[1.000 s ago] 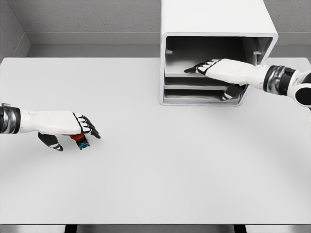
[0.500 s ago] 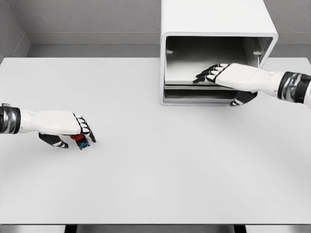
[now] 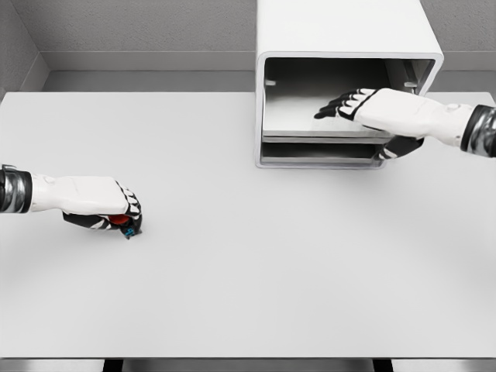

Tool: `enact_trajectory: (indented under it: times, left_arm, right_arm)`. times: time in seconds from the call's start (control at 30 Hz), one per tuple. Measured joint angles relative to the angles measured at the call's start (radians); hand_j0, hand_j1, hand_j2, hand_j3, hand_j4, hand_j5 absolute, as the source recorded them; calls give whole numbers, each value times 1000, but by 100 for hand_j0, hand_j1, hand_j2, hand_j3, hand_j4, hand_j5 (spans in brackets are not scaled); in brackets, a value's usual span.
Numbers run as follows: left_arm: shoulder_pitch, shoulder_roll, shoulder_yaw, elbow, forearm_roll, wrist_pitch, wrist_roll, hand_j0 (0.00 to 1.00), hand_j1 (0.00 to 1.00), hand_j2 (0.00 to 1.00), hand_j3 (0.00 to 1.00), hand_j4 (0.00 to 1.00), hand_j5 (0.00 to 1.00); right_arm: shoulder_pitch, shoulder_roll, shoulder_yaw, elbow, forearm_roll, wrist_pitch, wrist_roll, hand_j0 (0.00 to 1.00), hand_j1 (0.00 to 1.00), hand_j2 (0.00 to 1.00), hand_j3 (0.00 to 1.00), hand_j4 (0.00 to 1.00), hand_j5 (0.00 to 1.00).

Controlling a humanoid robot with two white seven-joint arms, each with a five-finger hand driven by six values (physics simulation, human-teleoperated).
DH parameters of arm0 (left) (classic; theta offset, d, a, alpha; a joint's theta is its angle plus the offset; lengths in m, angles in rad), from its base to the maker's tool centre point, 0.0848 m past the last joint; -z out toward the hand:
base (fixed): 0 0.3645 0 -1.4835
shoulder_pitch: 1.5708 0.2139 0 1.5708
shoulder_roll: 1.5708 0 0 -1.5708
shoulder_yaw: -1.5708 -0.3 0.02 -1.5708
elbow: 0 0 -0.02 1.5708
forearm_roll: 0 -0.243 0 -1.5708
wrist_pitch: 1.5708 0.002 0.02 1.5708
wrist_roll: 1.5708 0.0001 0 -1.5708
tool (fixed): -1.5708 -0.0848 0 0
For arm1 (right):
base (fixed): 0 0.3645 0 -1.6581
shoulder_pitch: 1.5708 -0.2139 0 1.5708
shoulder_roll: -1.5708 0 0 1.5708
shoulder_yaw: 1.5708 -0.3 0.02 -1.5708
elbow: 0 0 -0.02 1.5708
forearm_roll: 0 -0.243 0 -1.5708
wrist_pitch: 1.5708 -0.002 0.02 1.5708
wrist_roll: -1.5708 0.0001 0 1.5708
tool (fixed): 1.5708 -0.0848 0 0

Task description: Slide open multi-storey tabletop storage cabinets and put open load switch and slide close multi-storey tabletop storage cabinets

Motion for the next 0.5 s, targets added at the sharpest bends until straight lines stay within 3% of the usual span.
enact_trajectory:
  times: [0.17, 0.33, 0.5]
  left_arm:
    - [-3, 5, 0, -1, -1, 0, 0, 40, 40, 40, 40, 40, 40]
    - [-8, 10, 1, -1, 0, -1, 0, 40, 40, 40, 40, 40, 40]
    - [-9, 22, 6, -3, 0, 0, 0, 40, 40, 40, 40, 40, 40]
  right_arm:
    - [-61, 44, 34, 70, 8, 36, 0, 100, 100, 100, 100, 100, 100]
    - [-68, 64, 116, 106, 20, 38, 0, 100, 100, 100, 100, 100, 100]
    - [-58, 55, 136, 102, 61, 34, -10, 100, 100, 100, 100, 100, 100]
